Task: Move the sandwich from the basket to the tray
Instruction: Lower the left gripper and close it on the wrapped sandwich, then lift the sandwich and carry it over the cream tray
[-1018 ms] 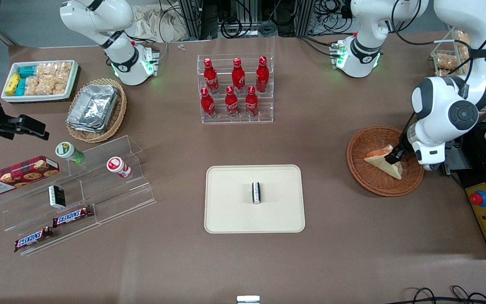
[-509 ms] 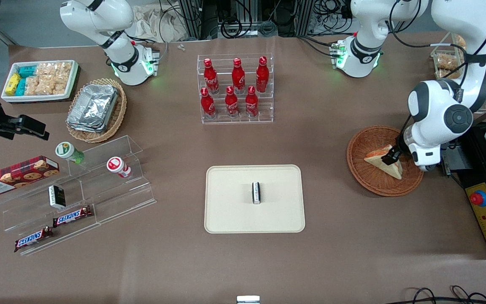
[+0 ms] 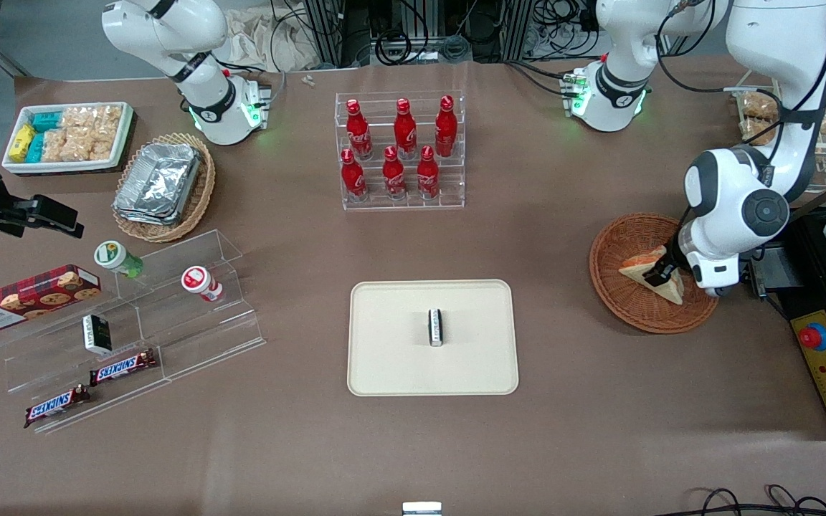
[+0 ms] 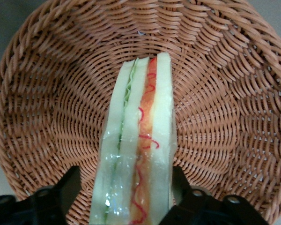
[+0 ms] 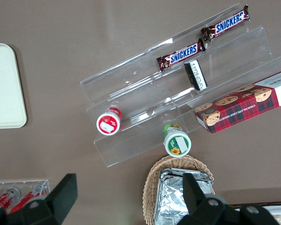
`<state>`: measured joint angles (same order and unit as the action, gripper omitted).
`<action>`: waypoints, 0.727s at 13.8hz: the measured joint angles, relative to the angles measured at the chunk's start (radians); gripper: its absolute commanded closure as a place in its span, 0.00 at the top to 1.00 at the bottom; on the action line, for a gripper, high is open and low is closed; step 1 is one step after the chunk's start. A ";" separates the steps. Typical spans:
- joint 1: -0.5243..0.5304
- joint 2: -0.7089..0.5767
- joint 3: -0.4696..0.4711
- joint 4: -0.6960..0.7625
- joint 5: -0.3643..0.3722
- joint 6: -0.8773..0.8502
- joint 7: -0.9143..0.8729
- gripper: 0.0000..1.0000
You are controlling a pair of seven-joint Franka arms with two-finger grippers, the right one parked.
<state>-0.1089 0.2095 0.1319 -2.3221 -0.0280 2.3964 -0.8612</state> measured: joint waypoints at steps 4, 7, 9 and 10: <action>-0.001 0.000 0.000 0.001 -0.009 0.006 0.001 0.00; -0.003 -0.008 -0.004 0.005 -0.009 0.007 0.026 0.00; -0.004 -0.039 -0.005 0.013 -0.009 -0.031 0.070 0.00; -0.004 -0.064 -0.005 0.021 -0.009 -0.074 0.097 0.00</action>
<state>-0.1129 0.1453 0.1268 -2.3012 -0.0372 2.3223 -0.7639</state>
